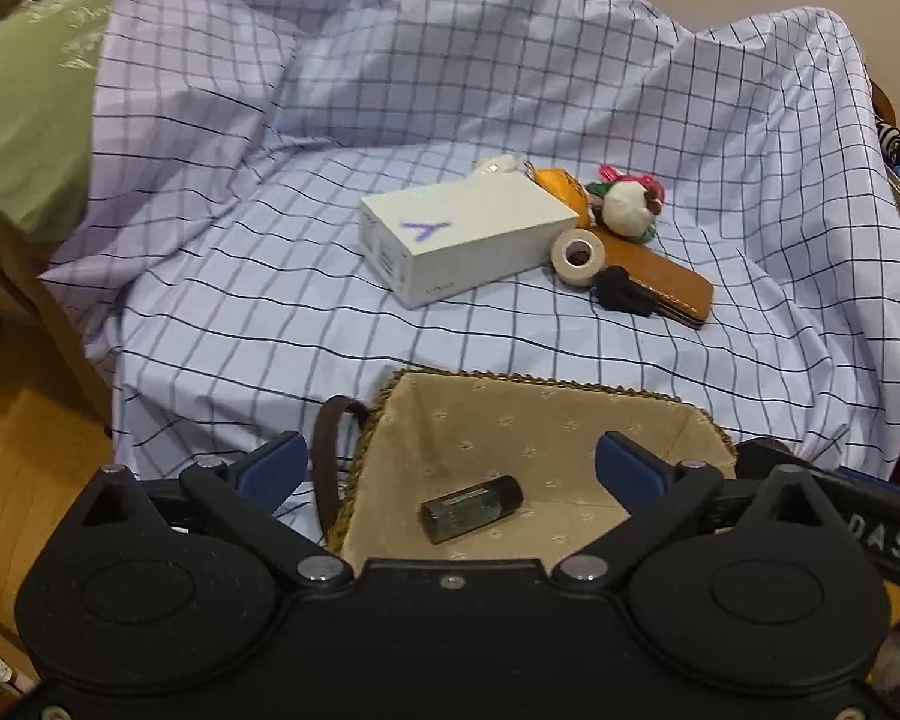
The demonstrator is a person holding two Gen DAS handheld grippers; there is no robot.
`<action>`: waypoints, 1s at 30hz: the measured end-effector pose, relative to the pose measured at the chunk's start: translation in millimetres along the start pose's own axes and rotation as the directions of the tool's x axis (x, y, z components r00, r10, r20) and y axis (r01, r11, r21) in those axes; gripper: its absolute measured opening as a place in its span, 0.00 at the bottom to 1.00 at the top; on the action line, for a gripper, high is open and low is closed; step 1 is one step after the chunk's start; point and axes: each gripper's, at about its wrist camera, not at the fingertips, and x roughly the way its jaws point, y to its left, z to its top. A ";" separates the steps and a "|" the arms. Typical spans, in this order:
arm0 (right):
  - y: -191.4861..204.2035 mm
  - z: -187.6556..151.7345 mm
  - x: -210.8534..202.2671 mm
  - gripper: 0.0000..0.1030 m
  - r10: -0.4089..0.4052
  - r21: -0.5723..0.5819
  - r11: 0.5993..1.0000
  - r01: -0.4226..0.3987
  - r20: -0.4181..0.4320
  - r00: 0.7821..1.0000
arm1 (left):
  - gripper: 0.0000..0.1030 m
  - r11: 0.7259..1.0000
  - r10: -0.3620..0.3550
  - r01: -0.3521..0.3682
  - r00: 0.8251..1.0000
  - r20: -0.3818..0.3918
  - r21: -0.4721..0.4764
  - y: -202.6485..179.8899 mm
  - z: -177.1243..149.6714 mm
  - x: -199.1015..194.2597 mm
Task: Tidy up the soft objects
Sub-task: 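Reach both tools back to the pile and grasp the pink-edged cloth with the right tool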
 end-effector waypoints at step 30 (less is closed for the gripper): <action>-2.3 152.6 156.2 0.87 -0.061 0.030 0.998 0.060 0.032 0.998 | 0.96 0.991 -0.069 0.077 0.995 -0.076 0.108 -10.0 112.8 118.2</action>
